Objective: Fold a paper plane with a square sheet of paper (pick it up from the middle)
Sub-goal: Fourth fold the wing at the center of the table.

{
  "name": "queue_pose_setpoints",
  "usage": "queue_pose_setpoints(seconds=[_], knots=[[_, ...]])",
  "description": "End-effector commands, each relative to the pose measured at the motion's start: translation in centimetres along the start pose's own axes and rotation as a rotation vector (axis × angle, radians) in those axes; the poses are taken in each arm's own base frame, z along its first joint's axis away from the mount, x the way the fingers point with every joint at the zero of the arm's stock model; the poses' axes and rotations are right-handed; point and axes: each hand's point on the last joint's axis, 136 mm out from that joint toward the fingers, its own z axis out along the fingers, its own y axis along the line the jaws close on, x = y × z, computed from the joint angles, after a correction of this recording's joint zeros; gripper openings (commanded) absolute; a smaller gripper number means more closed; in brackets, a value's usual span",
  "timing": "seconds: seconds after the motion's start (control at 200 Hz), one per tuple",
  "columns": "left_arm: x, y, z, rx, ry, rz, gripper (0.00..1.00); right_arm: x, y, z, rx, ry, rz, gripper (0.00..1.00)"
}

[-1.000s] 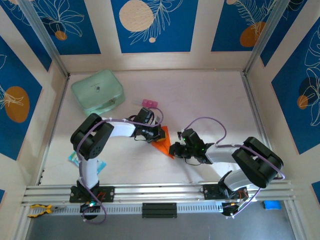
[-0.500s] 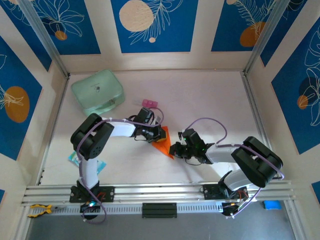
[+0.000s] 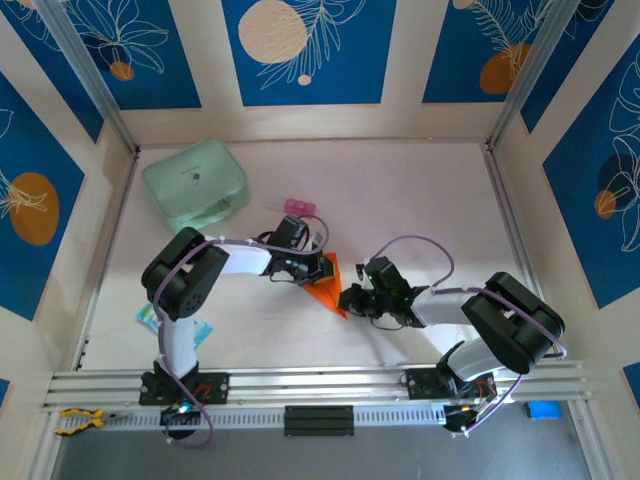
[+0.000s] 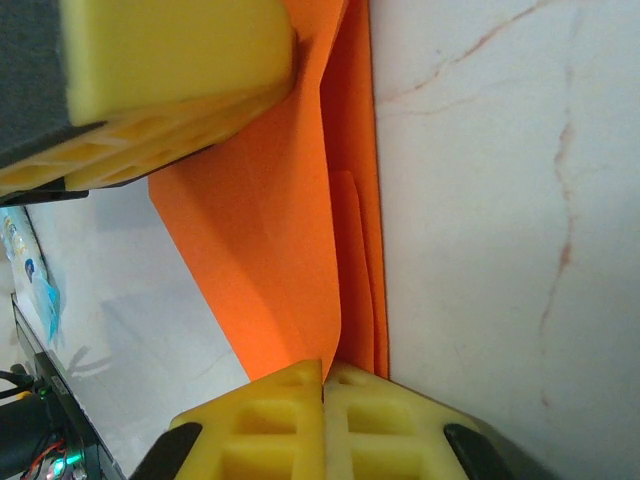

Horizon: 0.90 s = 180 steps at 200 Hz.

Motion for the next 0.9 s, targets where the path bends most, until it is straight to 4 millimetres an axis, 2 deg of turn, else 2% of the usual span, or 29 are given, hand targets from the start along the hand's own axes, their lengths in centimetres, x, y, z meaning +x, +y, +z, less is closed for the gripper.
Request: queue_pose_setpoints(seconds=[0.0,0.29,0.425,0.61,0.895], knots=[[0.5,-1.3,-0.7,0.022,-0.007,0.027,0.17,1.8,-2.2,0.1,0.064,0.068,0.045,0.06],[0.6,-0.8,-0.5,0.011,-0.006,0.02,0.15,1.7,-2.3,0.1,0.065,0.067,0.048,0.06],[0.1,-2.1,-2.0,0.036,-0.077,0.043,0.15,1.8,-2.4,0.1,0.067,0.069,0.051,0.06],[0.1,-1.8,-3.5,0.016,-0.145,0.039,0.14,1.7,-2.3,0.1,0.064,0.068,0.052,0.05],[1.2,-2.3,-1.9,0.054,-0.079,0.037,0.12,1.7,-2.3,0.0,0.062,0.07,0.055,0.05]])
